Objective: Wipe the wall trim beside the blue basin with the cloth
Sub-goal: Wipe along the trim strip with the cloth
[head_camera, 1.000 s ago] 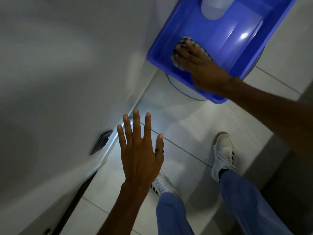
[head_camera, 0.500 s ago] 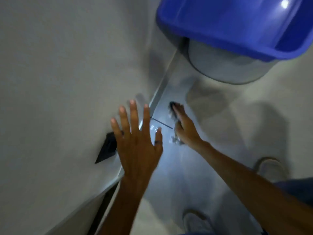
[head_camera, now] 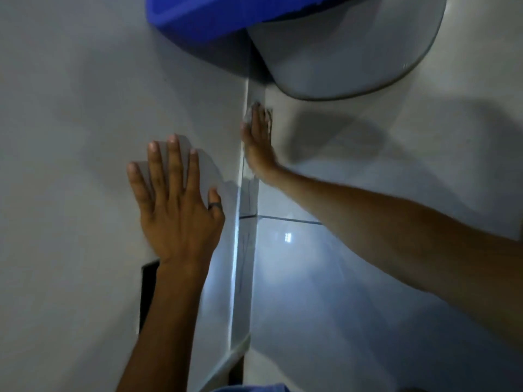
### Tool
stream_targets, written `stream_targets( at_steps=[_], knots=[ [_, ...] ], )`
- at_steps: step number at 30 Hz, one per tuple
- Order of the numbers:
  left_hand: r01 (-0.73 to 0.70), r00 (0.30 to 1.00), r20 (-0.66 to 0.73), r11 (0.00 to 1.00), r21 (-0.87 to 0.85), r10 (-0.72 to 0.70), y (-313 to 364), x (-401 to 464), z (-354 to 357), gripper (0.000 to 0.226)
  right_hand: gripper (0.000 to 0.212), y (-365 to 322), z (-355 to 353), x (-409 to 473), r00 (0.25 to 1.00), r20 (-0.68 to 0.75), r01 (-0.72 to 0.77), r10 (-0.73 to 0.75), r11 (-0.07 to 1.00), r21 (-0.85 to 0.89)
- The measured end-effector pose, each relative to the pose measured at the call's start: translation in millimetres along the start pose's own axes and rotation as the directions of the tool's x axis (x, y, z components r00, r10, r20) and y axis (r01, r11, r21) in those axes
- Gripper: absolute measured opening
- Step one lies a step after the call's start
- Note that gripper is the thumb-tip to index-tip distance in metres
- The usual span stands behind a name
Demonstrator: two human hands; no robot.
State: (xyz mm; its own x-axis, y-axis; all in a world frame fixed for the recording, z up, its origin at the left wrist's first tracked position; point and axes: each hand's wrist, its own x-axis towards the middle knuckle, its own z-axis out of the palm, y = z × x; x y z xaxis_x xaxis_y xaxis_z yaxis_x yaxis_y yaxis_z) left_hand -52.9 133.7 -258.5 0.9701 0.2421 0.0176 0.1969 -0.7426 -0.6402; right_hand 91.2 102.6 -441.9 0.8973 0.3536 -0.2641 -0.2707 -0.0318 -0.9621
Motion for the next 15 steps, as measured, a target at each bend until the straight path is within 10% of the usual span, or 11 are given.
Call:
stream_targets(
  at_steps=[7,15],
  knots=[
    [-0.045,0.997,0.058,0.998,0.042,0.042,-7.8,-22.4,-6.9,0.075,0.091,73.5,64.0,-187.2,0.967,0.252,0.006,0.03,0.99,-0.141],
    [-0.038,0.998,0.048,0.997,0.069,0.035,-6.8,-21.2,-4.4,0.075,0.08,4.8,3.1,19.2,0.999,-0.034,-0.022,0.019,0.996,-0.081]
  ],
)
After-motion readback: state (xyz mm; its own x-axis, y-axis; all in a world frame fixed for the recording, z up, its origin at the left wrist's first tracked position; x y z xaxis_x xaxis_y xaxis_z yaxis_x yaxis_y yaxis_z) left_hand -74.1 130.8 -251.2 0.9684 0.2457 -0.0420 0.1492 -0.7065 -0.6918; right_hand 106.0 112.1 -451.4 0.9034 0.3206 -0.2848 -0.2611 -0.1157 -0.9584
